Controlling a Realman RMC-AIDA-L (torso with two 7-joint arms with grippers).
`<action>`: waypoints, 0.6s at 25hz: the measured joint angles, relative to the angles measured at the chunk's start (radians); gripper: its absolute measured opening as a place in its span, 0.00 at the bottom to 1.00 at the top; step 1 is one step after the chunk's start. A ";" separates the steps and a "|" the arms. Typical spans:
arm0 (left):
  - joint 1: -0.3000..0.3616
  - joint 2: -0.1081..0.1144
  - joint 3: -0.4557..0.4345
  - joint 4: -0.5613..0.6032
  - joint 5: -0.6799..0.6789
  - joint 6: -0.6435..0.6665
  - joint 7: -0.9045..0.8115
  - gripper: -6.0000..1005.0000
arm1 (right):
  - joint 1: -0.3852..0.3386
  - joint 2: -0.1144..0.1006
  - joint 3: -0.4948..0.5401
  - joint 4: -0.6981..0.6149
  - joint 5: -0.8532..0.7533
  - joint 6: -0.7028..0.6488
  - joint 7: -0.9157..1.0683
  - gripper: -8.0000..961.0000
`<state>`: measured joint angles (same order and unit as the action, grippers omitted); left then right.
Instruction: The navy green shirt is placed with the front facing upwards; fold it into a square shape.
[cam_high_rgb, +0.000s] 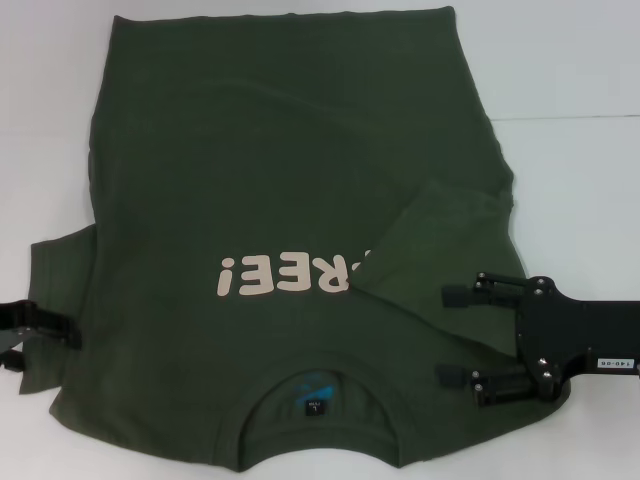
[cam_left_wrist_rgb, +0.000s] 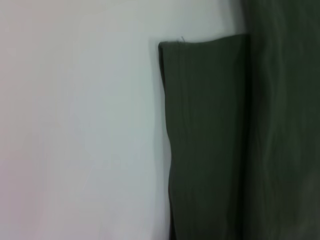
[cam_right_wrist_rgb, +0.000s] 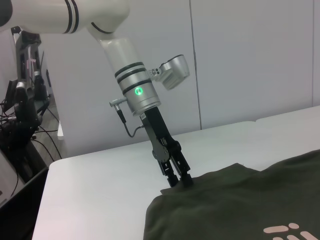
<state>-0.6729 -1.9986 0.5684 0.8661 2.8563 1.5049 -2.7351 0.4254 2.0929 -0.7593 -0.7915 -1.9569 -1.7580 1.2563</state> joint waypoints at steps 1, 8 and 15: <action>-0.001 0.000 0.000 -0.001 0.000 -0.001 0.000 0.84 | 0.000 0.000 0.000 0.000 0.000 0.001 0.000 0.98; -0.008 0.000 -0.001 -0.005 -0.003 -0.010 0.000 0.84 | 0.000 -0.001 0.000 0.000 -0.001 0.004 0.000 0.98; -0.023 0.000 -0.001 -0.023 -0.005 -0.025 0.002 0.84 | 0.000 -0.001 0.000 0.000 -0.001 0.005 0.000 0.98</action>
<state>-0.6957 -1.9988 0.5675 0.8429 2.8514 1.4802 -2.7333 0.4255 2.0923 -0.7593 -0.7915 -1.9574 -1.7529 1.2563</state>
